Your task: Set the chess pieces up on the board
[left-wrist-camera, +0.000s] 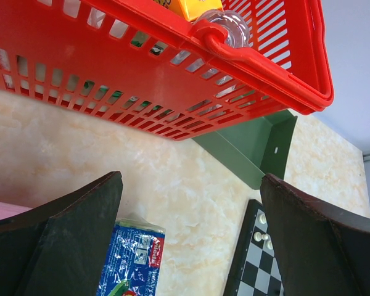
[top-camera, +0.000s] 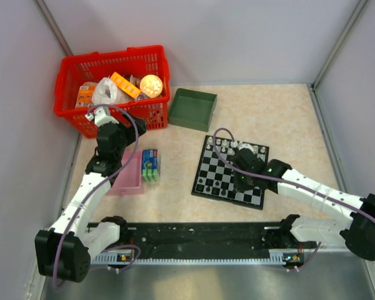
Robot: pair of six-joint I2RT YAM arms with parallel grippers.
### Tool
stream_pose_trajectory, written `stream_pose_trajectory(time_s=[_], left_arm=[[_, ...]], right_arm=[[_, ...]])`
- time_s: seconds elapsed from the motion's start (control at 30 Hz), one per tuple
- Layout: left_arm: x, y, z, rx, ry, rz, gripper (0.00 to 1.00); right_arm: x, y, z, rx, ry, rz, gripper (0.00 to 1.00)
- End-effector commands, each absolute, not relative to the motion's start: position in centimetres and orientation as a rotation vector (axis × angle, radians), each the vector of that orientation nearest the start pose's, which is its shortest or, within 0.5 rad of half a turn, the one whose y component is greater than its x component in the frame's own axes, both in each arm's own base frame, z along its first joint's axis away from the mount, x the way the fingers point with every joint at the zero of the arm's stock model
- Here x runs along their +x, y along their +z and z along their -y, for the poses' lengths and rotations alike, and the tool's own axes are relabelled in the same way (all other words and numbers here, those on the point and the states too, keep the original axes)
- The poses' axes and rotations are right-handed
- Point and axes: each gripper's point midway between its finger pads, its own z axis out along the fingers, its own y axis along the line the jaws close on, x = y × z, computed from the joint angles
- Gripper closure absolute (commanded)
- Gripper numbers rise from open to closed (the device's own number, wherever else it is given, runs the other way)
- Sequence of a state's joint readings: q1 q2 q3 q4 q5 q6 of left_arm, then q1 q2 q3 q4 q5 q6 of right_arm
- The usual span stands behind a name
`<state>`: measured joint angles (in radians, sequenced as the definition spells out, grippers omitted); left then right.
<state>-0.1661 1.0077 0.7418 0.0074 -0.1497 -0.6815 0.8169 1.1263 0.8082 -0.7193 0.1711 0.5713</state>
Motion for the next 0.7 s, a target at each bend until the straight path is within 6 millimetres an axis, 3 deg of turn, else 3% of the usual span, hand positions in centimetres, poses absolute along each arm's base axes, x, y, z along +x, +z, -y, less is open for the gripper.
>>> stream_pose_trajectory(time_s=[0.0,0.33,0.67], left_arm=[[36.6,25.8,5.9,-0.561,-0.482,-1.68,0.01],[36.5,25.9,6.0,-0.557,-0.492,-1.678,0.01],[36.4,25.5,5.8,-0.564,-0.481,-1.682,0.01]], right_arm=[[17.2,9.1,-18.1,-0.218,0.263,-2.607,0.93],[17.3,8.3,-19.6,-0.218,0.29,-2.583,0.93],[17.7,7.3,-19.4,-0.221,0.226,-2.584,0.94]])
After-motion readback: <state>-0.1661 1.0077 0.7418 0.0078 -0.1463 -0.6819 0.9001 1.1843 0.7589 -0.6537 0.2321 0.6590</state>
